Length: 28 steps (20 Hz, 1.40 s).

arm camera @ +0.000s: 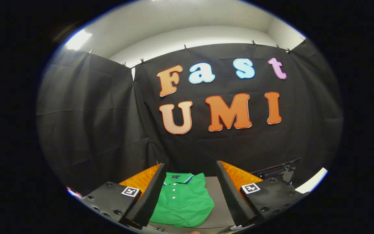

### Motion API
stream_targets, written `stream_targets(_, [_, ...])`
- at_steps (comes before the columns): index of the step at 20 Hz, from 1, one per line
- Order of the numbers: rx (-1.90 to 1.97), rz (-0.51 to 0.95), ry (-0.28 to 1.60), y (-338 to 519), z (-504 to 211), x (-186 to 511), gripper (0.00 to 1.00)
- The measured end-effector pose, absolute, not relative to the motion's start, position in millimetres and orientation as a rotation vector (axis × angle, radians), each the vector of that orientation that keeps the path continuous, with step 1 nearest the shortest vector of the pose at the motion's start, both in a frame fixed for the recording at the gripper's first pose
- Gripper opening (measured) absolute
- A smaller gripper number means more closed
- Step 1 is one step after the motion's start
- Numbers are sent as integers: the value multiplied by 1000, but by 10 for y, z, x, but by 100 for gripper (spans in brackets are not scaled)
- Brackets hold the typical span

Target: Put the clothes into the washing machine and then close the washing machine lid.

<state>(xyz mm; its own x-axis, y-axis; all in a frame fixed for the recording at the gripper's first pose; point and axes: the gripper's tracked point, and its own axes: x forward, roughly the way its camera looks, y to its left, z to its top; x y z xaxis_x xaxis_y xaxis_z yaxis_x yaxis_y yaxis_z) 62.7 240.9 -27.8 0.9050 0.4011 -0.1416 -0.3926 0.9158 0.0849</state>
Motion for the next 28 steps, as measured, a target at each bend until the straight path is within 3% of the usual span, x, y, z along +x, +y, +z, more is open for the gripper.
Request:
stream_targets(12, [-22,481,522,3330,-1507,1002,98])
stream_targets(20, [-158,464,727,3299,-2465,1133,98])
stream_targets(28, [-132,509,676,3297,-2429,1183,100])
